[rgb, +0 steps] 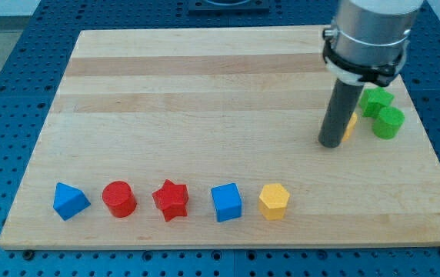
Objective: Push the yellow hexagon below the yellow heart
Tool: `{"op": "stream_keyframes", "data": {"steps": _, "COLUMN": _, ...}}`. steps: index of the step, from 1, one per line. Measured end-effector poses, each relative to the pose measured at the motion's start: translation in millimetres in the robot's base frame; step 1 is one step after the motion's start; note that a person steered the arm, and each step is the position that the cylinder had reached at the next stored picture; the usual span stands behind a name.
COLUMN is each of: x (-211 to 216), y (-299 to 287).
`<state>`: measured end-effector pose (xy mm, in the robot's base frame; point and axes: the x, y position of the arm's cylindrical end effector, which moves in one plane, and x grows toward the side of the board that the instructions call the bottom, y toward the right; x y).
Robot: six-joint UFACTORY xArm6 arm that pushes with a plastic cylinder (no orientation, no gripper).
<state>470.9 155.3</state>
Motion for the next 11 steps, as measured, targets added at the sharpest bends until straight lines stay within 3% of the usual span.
{"op": "stream_keyframes", "data": {"steps": 2, "x": 0, "y": 37}}
{"op": "stream_keyframes", "data": {"steps": 4, "x": -13, "y": 37}}
{"op": "stream_keyframes", "data": {"steps": 6, "x": 59, "y": 31}}
{"op": "stream_keyframes", "data": {"steps": 8, "x": 122, "y": -18}}
{"op": "stream_keyframes", "data": {"steps": 11, "x": 137, "y": -98}}
